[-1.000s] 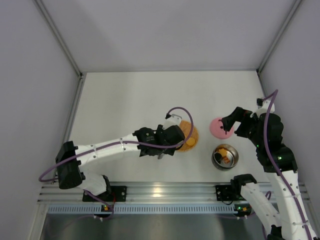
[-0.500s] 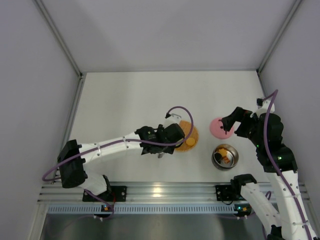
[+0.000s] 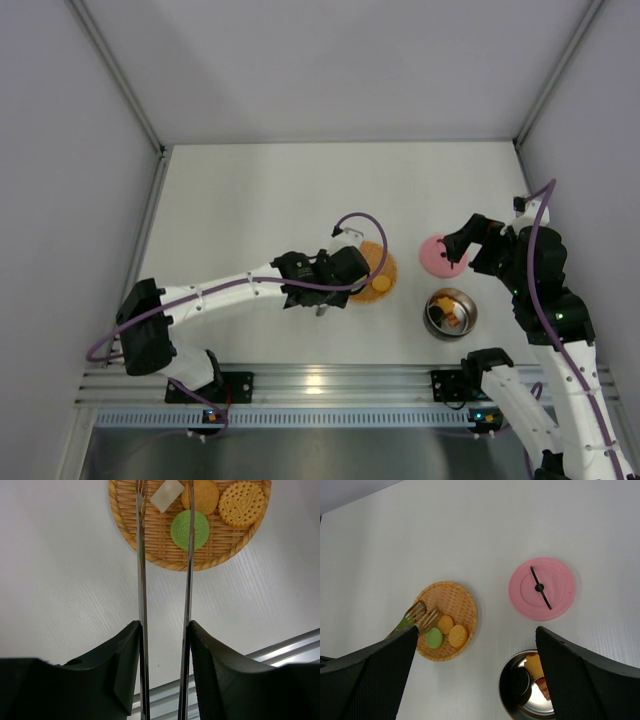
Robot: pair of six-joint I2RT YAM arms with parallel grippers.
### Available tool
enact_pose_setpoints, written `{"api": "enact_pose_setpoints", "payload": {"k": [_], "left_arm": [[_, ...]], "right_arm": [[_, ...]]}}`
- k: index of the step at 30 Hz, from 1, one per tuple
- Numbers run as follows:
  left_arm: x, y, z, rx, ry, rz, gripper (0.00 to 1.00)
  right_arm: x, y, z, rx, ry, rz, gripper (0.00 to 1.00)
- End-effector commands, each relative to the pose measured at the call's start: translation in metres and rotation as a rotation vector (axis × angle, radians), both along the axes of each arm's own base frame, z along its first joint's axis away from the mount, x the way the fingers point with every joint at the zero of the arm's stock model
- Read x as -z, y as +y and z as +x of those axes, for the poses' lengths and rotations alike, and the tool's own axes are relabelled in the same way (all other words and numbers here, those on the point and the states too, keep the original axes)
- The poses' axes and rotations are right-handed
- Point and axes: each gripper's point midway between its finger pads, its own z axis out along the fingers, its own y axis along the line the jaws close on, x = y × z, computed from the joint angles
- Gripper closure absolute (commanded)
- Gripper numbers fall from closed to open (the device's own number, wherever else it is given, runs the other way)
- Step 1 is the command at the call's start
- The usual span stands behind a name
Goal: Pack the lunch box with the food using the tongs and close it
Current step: Pick up the fake food from the plate.
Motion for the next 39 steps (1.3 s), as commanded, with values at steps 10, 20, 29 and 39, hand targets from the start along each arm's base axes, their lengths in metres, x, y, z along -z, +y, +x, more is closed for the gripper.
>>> {"api": "enact_pose_setpoints", "payload": {"k": [10,20,29,39], "left_arm": [[0.007,-0.004,0.005,-0.002,0.0,-0.011,0.56],[-0.002,-0.002,0.007,-0.008,-0.022,-0.029,0.65],[-0.028,-0.008,0.018,-0.011,-0.086,-0.053,0.73],[-0.063,-0.034,0.024,0.047,-0.133,-0.111,0.76]], "right_arm": [[-0.001,-0.007,-0.002,0.023,0.001,-0.014,0.01],[0.001,-0.006,-0.003,0.022,0.004,-0.013,0.0],[0.001,-0.006,-0.003,0.022,0.006,-0.013,0.01],[0.002,-0.006,-0.003,0.022,0.007,-0.012,0.01]]}}
